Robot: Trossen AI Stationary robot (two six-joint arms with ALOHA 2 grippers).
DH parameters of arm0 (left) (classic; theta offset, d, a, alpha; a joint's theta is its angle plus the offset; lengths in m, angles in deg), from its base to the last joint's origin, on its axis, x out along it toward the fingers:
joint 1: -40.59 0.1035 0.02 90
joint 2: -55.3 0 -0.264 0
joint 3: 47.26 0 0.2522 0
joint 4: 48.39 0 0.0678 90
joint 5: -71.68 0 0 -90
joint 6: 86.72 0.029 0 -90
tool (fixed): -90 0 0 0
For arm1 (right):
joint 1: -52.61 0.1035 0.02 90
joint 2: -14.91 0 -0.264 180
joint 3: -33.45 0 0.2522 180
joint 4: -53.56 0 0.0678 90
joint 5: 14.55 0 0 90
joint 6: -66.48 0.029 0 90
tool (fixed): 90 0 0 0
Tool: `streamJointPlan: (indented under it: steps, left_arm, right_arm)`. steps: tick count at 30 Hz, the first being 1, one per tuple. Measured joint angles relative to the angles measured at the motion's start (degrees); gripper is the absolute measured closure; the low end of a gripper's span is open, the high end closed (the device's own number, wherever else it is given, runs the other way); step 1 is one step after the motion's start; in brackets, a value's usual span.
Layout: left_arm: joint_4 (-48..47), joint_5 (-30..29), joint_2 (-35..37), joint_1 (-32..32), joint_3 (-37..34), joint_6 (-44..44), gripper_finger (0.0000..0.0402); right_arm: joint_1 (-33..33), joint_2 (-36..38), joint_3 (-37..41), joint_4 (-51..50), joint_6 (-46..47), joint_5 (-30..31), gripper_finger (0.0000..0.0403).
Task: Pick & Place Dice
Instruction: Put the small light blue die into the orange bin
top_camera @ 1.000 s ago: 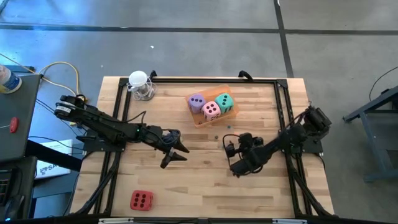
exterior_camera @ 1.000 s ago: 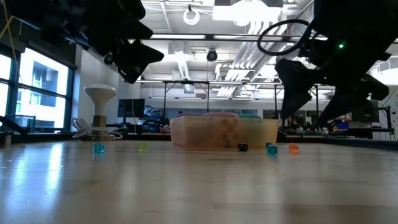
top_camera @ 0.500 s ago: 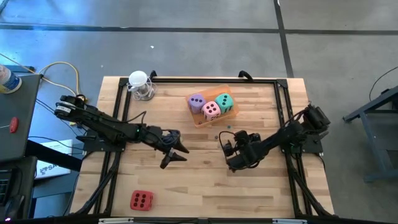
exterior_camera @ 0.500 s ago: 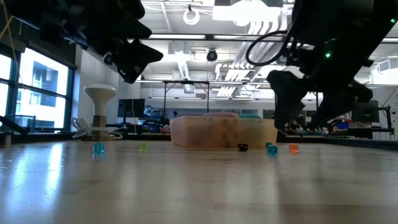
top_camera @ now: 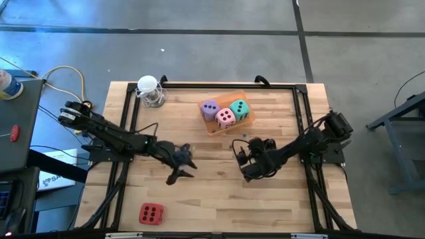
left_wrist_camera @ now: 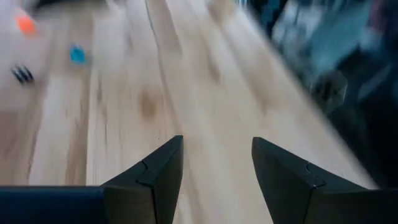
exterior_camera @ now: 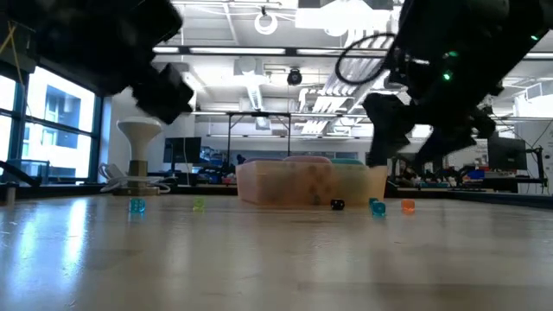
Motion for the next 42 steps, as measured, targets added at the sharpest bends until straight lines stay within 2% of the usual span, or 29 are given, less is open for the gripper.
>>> streamJointPlan:
  steps: [2, 6, 8, 10, 18, 23, 30, 36, 42]
  left_arm:
    - [-5.29, -3.05, 0.0, -1.1, 0.0, 2.72, 0.0218]
    - [-14.48, -15.17, 0.0, -2.52, -0.04, 1.17, 0.0218]
    - [-18.31, -19.97, 0.0, -2.81, -0.04, -0.04, 0.0218]
    - [-21.45, -21.93, 0.0, -2.82, -0.04, -1.89, 0.0218]
    - [-24.84, -21.96, 0.0, -2.34, -0.04, -4.19, 0.0218]
    - [-27.19, -21.9, -0.17, -2.37, -0.04, -6.09, 0.0218]
    - [-27.12, -21.61, -3.3, -2.61, -0.09, -5.78, 0.0218]
    - [-26.18, -21.77, -7.35, -2.63, 0.11, -5.96, 0.0218]
    - [-25.4, -21.9, -8.17, -2.63, 0.13, -6.04, 0.0225]
  right_arm:
    - [0.02, 0.92, -0.82, 0.06, -2.02, 2.93, 0.0003]
    - [0.25, 2.84, -2.85, 2.04, -7.11, 6.05, 0.0003]
    - [0.69, 4.12, -3.16, 5.98, -11.17, 6.83, 0.0003]
    - [1.4, 5.11, -3.16, 10.73, -16.2, 7.64, 0.0003]
    - [3.93, 6.68, -3.16, 34.48, -40.39, 6.77, 0.0003]
    - [4.98, 6.69, -3.16, 44.13, -49.44, 3.06, 0.0003]
    - [5.86, 6.71, -3.16, 45.6, -51.78, 2.51, 0.0003]
    - [5.81, 6.71, -3.16, 45.76, -51.63, -0.55, 0.0003]
    - [5.81, 6.71, -3.16, 45.76, -51.61, -0.66, 0.0003]
